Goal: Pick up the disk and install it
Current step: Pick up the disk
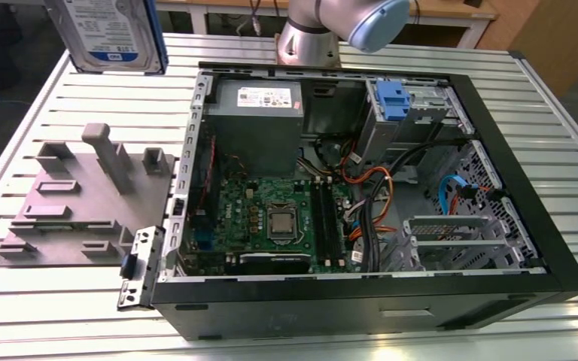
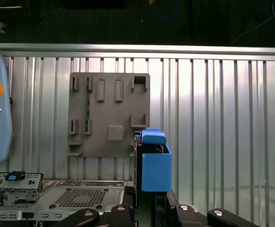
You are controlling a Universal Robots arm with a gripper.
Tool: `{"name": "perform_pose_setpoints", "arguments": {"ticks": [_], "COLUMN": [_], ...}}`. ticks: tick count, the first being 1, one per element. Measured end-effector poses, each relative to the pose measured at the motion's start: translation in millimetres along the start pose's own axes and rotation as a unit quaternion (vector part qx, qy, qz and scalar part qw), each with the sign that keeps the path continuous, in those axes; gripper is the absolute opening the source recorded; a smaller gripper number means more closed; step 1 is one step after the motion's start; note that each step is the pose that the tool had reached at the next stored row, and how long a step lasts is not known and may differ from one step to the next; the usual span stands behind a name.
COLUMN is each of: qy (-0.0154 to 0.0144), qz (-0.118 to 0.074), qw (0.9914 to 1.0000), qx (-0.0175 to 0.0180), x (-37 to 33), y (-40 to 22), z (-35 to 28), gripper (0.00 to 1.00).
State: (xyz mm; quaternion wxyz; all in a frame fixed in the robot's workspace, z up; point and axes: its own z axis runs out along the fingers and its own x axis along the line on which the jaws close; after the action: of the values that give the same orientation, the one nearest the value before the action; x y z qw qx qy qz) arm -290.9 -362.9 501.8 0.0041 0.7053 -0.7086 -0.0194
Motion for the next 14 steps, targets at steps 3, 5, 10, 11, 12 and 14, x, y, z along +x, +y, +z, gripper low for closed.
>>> {"name": "perform_pose_setpoints", "arguments": {"ticks": [3, 5, 10, 11, 12, 14], "qy": [0.0, 0.0, 0.0, 0.0, 0.0, 0.0], "qz": [0.0, 0.0, 0.0, 0.0, 0.0, 0.0], "qw": [1.0, 1.0, 1.0, 1.0, 1.0, 1.0], "qx": [0.0, 0.0001, 0.0, 0.0, 0.0, 0.0001], "x": [0.0, -0.1, -0.1, -0.1, -0.1, -0.2], "y": [-7.1, -11.7, -22.8, -25.1, -27.5, -32.1], "z": [-0.2, -0.2, -0.6, -0.6, -0.7, -0.8], "gripper": [0.35, 0.35, 0.35, 0.35, 0.35, 0.35]}}
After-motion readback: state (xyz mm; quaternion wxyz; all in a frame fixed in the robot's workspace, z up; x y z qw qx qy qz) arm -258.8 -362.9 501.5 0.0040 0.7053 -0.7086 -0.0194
